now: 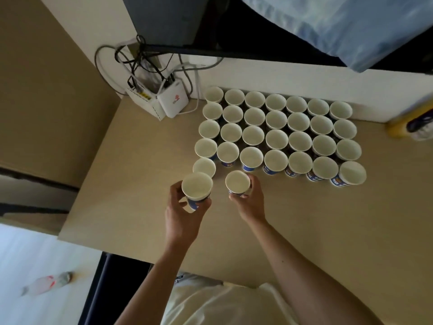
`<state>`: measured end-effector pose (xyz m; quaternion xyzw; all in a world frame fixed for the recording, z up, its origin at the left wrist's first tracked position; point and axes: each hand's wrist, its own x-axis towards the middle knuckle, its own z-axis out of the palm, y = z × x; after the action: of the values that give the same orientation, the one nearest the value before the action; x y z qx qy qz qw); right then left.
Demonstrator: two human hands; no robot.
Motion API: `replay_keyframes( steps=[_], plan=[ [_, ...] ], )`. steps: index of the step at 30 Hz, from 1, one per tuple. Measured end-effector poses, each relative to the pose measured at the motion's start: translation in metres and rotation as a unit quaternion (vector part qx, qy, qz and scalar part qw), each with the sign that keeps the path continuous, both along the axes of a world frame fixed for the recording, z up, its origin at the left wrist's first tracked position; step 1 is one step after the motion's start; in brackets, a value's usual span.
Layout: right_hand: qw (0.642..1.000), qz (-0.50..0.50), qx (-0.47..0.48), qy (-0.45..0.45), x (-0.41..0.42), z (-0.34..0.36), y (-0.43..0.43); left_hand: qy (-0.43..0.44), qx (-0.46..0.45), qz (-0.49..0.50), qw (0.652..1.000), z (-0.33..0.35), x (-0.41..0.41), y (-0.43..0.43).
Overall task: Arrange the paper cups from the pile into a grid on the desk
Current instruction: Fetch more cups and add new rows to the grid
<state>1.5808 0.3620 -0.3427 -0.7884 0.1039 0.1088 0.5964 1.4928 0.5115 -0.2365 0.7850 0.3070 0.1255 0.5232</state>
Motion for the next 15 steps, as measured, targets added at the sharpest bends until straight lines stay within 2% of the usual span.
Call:
replay_keyframes(
  steps=[15],
  plan=[
    [0.999,-0.041,0.006,-0.009,0.014,-0.017,0.032,0.008,-0.007,-0.017,1.0,-0.01,0.0,0.028]
  ],
)
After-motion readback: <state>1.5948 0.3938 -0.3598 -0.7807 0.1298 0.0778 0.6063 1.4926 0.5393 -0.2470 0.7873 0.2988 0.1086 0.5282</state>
